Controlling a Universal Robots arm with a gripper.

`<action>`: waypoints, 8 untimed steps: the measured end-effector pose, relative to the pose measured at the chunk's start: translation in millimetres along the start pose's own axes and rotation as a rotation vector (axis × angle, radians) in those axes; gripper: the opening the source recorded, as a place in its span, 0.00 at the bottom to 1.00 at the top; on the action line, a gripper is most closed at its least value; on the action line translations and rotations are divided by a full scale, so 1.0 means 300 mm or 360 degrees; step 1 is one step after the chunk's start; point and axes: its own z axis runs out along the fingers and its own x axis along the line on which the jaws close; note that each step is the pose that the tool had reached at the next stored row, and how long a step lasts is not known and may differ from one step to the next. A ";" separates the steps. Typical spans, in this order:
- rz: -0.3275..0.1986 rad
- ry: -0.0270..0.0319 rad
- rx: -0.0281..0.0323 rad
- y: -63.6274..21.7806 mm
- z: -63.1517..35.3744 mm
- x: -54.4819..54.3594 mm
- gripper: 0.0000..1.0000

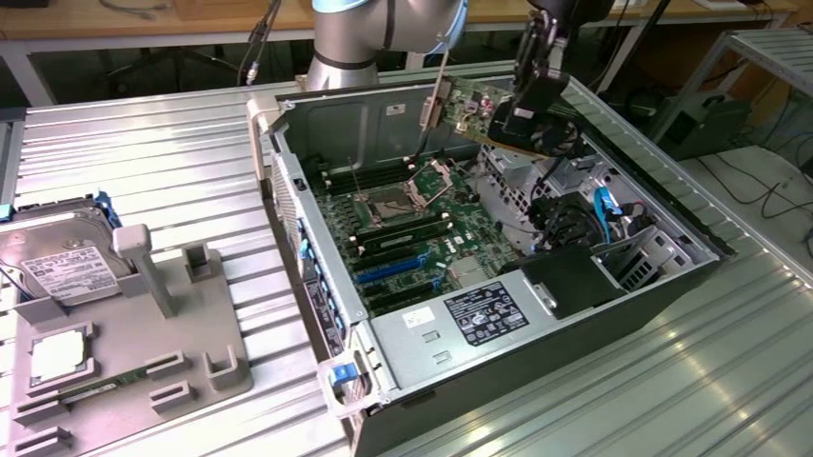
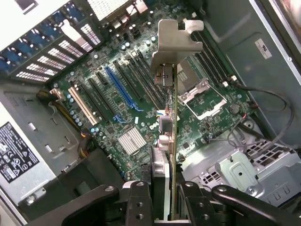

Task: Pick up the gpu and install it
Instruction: 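Insert the gpu into the slot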

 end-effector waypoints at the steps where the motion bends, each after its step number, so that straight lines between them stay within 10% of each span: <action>1: -0.0023 -0.00002 -0.00002 0.000 0.000 0.000 0.28; 8: -0.0196 -0.00005 -0.00009 0.000 0.000 0.000 0.28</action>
